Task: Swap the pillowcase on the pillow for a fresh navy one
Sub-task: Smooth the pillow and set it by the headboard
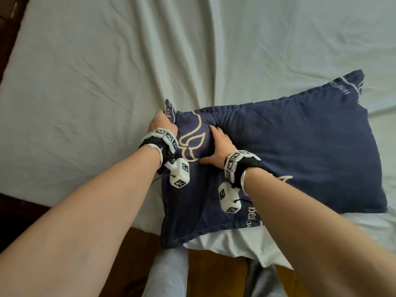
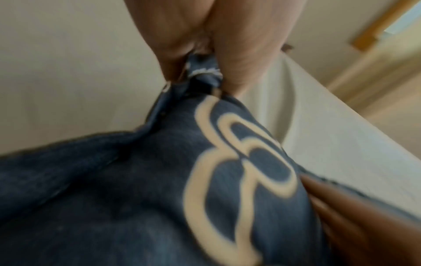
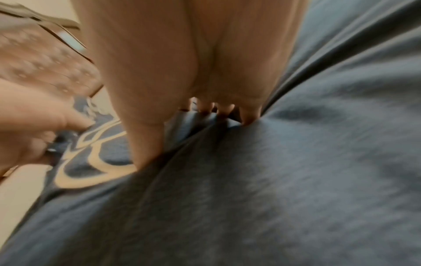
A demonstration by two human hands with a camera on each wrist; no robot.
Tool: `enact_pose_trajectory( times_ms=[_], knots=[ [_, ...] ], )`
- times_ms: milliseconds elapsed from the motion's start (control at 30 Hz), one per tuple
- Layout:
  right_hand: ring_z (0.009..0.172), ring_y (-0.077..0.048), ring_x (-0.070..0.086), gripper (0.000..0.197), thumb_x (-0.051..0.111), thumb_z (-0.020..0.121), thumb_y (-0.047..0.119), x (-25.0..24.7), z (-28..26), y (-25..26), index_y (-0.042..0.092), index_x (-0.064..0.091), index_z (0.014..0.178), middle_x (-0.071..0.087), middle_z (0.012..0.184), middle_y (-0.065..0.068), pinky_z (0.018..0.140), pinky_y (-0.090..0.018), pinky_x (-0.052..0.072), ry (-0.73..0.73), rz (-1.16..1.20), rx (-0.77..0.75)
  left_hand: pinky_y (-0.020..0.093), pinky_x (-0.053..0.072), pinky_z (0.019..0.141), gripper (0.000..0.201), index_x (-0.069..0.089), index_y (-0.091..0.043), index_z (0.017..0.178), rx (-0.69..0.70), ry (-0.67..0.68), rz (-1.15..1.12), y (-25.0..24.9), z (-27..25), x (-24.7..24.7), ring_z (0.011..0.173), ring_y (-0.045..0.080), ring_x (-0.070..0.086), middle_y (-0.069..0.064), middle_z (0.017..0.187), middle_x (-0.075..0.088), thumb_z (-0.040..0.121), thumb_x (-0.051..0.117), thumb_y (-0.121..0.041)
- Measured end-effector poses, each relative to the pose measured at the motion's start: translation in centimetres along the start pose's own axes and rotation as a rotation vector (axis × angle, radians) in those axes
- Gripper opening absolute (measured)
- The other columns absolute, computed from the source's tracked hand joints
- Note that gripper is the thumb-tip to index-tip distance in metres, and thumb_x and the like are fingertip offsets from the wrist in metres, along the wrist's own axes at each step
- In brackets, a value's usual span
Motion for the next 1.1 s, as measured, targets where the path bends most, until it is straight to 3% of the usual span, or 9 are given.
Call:
enact_pose_trajectory(
  times_ms=[133,300,400,533,633,767,867,967,1100],
  knots=[
    [0.149,-0.019,0.015,0.083,0.072,0.083,0.036,-6.6,-6.0,-3.0,0.024,0.028,0.153,0.018,0.162,0.0,0.115,-0.037,0.028,-0.238,0.066,-0.11,0.041,0.028,0.113,0.077,0.029,-0.01,0.146,0.212,-0.193,0.282,-7.9,-6.3,1.6,0.137,0.031,0.032,0.013,0.149,0.032,0.08,0.066,-0.024],
    [0.141,-0.026,0.025,0.058,0.054,0.092,0.029,-17.3,-14.4,-19.5,0.018,0.036,0.146,0.034,0.152,-0.001,0.108,-0.047,0.038,-0.568,0.051,0.191,0.054,0.017,0.116,0.092,0.019,-0.032,0.152,0.35,0.233,0.399,-18.6,-17.7,14.6,0.148,0.028,0.007,0.002,0.161,0.008,0.076,0.065,-0.059],
    [0.144,-0.031,0.022,0.072,0.053,0.09,0.045,-19.4,-18.5,-31.9,0.014,0.026,0.149,0.029,0.155,-0.009,0.11,-0.054,0.029,-0.576,0.08,0.558,0.058,0.007,0.117,0.116,-0.006,-0.041,0.152,0.298,0.455,0.526,-20.1,-23.0,22.8,0.147,0.036,-0.013,0.004,0.161,-0.016,0.065,0.062,-0.078],
    [0.14,-0.034,0.034,0.134,0.073,0.056,0.077,-16.0,-19.9,-41.3,0.012,0.007,0.153,0.033,0.153,-0.015,0.114,-0.048,0.03,-0.419,0.448,0.728,0.066,0.01,0.112,0.135,-0.025,-0.045,0.145,0.282,0.41,0.686,-17.7,-23.5,27.0,0.144,0.038,-0.023,0.005,0.157,-0.028,0.044,0.049,-0.096],
    [0.123,-0.032,0.056,0.126,0.077,0.045,0.078,-14.1,-18.6,-42.7,0.007,0.03,0.138,0.056,0.133,-0.011,0.1,-0.039,0.045,-0.381,0.634,0.595,0.067,0.012,0.112,0.143,-0.028,-0.046,0.143,0.3,0.358,0.729,-17.3,-21.4,27.7,0.144,0.038,-0.02,0.004,0.158,-0.026,0.026,0.031,-0.103],
    [0.111,-0.037,0.059,0.092,0.073,0.069,0.07,-13.4,-17.9,-42.5,0.005,0.042,0.126,0.061,0.121,-0.015,0.077,-0.032,0.038,-0.401,0.528,0.584,0.068,0.011,0.11,0.15,-0.027,-0.045,0.143,0.274,0.293,0.789,-17.7,-20.3,29.2,0.144,0.04,-0.016,0.007,0.158,-0.023,0.014,0.02,-0.105],
    [0.094,-0.035,0.062,0.097,0.048,0.06,0.095,-13.2,-19.9,-43.3,0.014,0.059,0.112,0.067,0.106,-0.01,0.072,-0.033,0.041,-0.339,0.378,0.593,0.068,0.011,0.11,0.15,-0.028,-0.045,0.142,0.265,0.291,0.845,-17.5,-20.1,29.5,0.144,0.039,-0.017,0.007,0.158,-0.023,0.012,0.016,-0.105],
    [0.082,-0.033,0.06,0.095,0.034,0.051,0.103,-12.6,-22.3,-44.5,0.022,0.064,0.09,0.066,0.087,-0.007,0.075,-0.037,0.047,-0.195,0.274,0.686,0.069,0.011,0.11,0.15,-0.029,-0.046,0.142,0.248,0.366,0.862,-17.7,-20.5,29.6,0.144,0.039,-0.018,0.004,0.158,-0.025,0.011,0.017,-0.105],
    [0.115,-0.033,0.057,0.118,0.044,0.037,0.103,-15.6,-22.2,-43.4,0.024,0.059,0.122,0.064,0.12,-0.008,0.097,-0.045,0.045,-0.212,0.188,0.794,0.071,0.01,0.108,0.148,-0.027,-0.046,0.143,0.218,0.443,0.847,-18.5,-21.0,29.5,0.144,0.042,-0.017,0.004,0.158,-0.025,0.016,0.025,-0.103]
  ],
)
Point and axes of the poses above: each hand's wrist, its own z-axis towards the middle knuckle, its own x-axis out of the palm, y = z × x, the point moved 6 cm from there along z, towards the middle knuckle
